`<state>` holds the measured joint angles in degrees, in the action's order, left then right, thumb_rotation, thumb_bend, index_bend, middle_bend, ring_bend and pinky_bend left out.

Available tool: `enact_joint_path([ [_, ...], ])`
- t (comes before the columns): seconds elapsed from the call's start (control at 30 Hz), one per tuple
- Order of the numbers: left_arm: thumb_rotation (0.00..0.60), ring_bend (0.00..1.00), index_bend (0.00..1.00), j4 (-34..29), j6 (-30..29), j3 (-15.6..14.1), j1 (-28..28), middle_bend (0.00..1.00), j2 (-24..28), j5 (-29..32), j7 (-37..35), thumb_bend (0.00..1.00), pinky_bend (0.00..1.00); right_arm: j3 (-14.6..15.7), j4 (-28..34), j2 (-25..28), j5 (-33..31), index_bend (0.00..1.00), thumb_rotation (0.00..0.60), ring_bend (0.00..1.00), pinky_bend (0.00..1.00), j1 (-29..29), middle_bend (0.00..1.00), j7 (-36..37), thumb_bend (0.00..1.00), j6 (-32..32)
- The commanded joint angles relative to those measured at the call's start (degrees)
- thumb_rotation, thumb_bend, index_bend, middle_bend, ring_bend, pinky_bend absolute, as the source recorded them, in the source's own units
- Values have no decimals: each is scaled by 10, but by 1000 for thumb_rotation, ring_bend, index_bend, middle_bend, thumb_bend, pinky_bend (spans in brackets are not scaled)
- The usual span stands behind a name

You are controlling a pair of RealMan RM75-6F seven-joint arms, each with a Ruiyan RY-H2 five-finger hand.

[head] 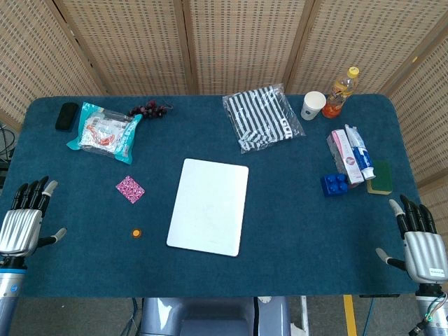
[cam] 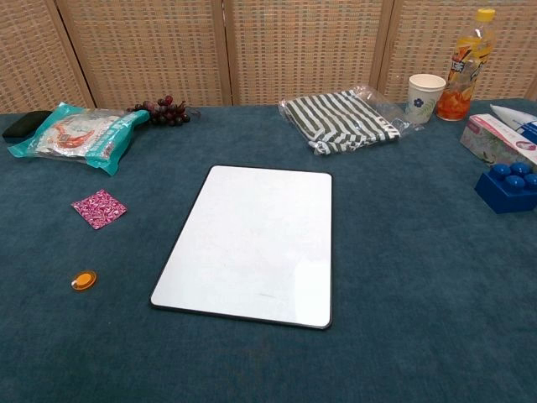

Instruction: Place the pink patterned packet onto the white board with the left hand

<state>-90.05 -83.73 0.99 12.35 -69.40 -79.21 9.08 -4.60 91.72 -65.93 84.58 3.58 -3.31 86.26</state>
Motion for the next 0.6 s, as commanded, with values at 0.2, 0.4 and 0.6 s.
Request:
enact_joint_path([
  [0.2,600,0,0,0,-1,1,-4,0,1,-8,-3,0,0,0,0,1,0,47,600,0,0,0,0,2,0,-1],
  [0.4,600,0,0,27,31,9,18,0,-6,-20,-13,0,0,1,-1,1,3,47,600,0,0,0,0,2,0,-1],
  [0.6,600,0,49,100,147,29,94,0,-15,-21,-52,0,0,1,1,2,1,47,600,0,0,1,0,2,0,-4],
])
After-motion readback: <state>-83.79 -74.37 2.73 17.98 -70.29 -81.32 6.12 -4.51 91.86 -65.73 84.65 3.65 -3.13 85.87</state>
